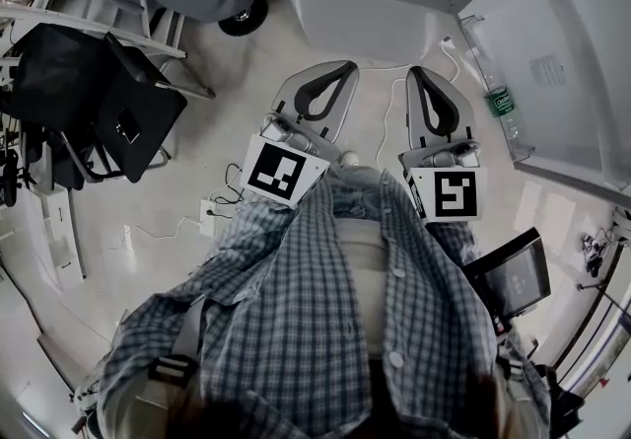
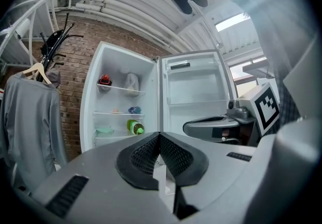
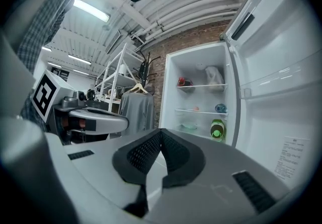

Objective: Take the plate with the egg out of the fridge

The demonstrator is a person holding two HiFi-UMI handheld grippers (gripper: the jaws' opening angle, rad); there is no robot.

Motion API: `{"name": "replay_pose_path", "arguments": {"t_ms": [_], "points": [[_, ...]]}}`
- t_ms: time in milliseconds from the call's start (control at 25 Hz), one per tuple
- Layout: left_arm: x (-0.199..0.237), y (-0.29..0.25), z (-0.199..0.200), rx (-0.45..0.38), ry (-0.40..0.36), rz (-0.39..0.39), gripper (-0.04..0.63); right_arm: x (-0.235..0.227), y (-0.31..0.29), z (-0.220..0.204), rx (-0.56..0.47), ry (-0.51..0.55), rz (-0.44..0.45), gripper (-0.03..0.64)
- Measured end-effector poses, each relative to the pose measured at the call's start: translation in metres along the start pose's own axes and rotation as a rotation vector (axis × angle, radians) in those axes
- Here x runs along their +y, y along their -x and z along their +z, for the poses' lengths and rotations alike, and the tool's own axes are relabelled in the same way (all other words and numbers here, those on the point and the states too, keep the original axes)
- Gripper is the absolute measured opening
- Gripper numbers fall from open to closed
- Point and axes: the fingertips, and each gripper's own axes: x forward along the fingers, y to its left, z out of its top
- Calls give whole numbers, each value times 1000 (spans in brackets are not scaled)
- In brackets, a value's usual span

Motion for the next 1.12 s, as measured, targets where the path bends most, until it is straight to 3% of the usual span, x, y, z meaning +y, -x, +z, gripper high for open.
{"name": "replay_pose_path", "arguments": {"t_ms": [400,640,1120], "points": [[9,-6,-3,-6,-3,18,6,-6,-4,-6,-15,-13,-3,6],[20,-23,0,-3,0,-22,6,-19,-16,-6,11,-12,-48,6],[65,-80,20,-43,-15,-73,6,-53,-80,22,-48,-16,-86,6]]}}
